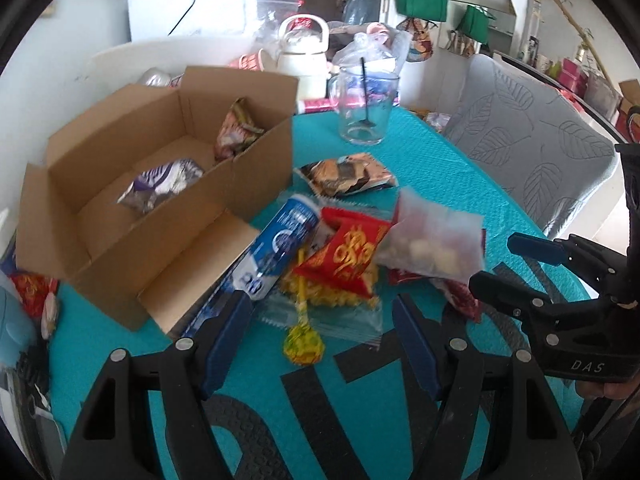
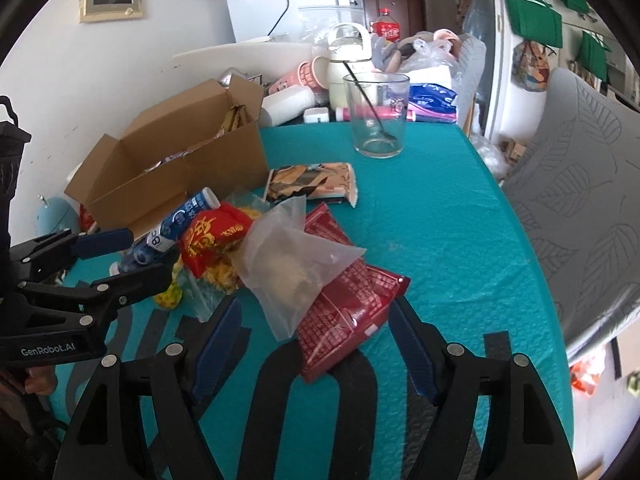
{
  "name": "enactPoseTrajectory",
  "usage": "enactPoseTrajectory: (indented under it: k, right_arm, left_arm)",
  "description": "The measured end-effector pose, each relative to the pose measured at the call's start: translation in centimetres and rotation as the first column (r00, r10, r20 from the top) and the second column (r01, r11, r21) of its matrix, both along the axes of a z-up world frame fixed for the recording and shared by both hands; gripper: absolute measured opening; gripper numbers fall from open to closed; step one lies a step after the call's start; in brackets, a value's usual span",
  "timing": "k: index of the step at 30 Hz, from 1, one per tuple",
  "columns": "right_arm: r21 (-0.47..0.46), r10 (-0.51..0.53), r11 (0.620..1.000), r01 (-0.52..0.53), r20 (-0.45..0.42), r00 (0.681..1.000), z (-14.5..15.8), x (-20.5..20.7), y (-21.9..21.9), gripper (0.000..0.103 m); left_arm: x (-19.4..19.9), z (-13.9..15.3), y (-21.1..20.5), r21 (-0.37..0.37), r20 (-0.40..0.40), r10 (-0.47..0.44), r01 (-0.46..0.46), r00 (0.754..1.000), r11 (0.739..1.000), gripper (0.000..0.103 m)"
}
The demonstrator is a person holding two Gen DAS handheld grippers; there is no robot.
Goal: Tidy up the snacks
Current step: 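Grasp the yellow lollipop with left tool while right tool grasps clear bag, then lift the lollipop and clear bag and carry both over the box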
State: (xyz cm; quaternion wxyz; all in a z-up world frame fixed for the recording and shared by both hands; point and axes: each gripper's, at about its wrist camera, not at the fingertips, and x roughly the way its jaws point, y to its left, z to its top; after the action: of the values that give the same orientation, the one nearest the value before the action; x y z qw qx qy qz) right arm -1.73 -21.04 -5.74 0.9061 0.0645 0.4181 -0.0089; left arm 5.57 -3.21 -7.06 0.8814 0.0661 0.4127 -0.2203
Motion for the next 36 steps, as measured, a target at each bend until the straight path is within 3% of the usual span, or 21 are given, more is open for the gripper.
enactPoseTrajectory:
  k: [4, 11, 16, 20, 28, 36]
  right_arm:
    - [-0.009, 0.025, 1.0, -0.025, -0.003, 1.0, -0.4, 1.2, 0.5, 0.082]
    - [0.02, 0.062, 0.998, -0.062, -0.006, 0.998, -1.1, 3.5, 0.4, 0.082]
    - [0.103, 0.09, 0.991, -0.089, -0.005, 0.996, -1.5, 4.5, 0.2, 0.079]
    - [0.13, 0.083, 0.988, -0.081, -0.01, 0.996, -1.8, 4.8, -0.1, 0.061]
    - [0.129, 0.098, 0.987, -0.095, -0.018, 0.995, -1.9, 4.1, 0.1, 0.05]
    - [0.158, 0.107, 0.982, -0.1, -0.033, 0.994, -1.8, 0.8, 0.4, 0.049]
  left_arm:
    - [0.0, -0.9, 1.2, -0.023, -0.028, 0.021, -0.022, 0.999, 0.999, 0.072]
    - [0.1, -2.0, 1.4, -0.031, -0.039, 0.013, -0.014, 0.999, 0.999, 0.071]
    - [0.6, -3.1, 1.4, -0.045, -0.078, 0.006, -0.01, 0.997, 0.999, 0.046]
    - [1.0, -4.0, 1.0, -0.028, -0.101, -0.002, 0.0, 0.995, 1.0, 0.027]
    - [-0.1, -3.9, 1.1, -0.031, -0.099, -0.04, 0.037, 0.994, 0.999, 0.026]
    - [-2.9, -3.4, 1.9, -0.029, -0.125, -0.067, 0.064, 0.99, 0.998, 0.026]
